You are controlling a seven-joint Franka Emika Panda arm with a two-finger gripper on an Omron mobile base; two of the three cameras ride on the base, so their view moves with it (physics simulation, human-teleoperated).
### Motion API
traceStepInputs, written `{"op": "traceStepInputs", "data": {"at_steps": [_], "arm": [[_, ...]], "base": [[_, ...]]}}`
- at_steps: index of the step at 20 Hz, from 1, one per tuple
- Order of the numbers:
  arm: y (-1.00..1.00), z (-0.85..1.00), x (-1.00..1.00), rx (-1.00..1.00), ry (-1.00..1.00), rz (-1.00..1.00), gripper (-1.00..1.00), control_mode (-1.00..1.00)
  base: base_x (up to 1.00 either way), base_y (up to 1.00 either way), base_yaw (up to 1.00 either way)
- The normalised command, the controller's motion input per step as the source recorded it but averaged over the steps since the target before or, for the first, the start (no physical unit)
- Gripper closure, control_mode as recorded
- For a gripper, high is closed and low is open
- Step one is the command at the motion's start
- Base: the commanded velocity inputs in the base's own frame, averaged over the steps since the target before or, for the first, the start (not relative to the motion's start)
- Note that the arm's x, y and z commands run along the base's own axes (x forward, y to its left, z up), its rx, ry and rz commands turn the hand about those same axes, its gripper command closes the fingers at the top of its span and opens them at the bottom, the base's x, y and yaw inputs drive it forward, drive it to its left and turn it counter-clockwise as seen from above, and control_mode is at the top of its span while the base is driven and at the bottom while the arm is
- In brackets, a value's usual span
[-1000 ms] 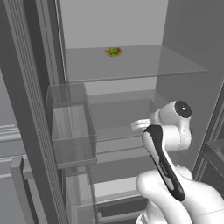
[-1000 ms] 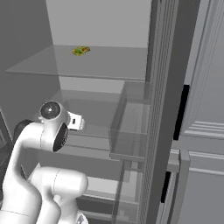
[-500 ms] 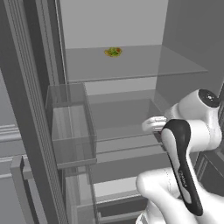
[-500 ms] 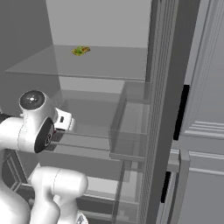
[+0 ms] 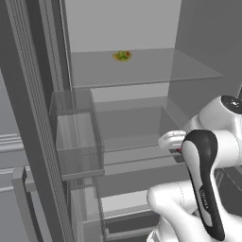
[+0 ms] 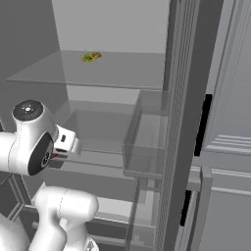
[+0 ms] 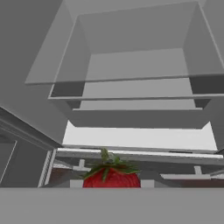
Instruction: Take the strawberry from the fridge and place it on top of the pancake, located on the dining counter.
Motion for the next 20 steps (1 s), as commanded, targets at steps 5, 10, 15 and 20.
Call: {"op": "traceStepInputs", "data": {"at_steps": [5,10,15,20], "arm": [[0.00,0.00,0.00,0.00,0.00,0.00,1.00,1.00],[0.00,0.00,0.00,0.00,0.00,0.00,1.00,1.00],[0.00,0.00,0.00,0.00,0.00,0.00,1.00,1.00],[0.00,0.00,0.00,0.00,0.00,0.00,1.00,1.00]], "base": [[-0.96,0.03,0.00],[-1.00,0.16,0.00],[-1.00,0.30,0.01],[-1.00,0.58,0.24]]}}
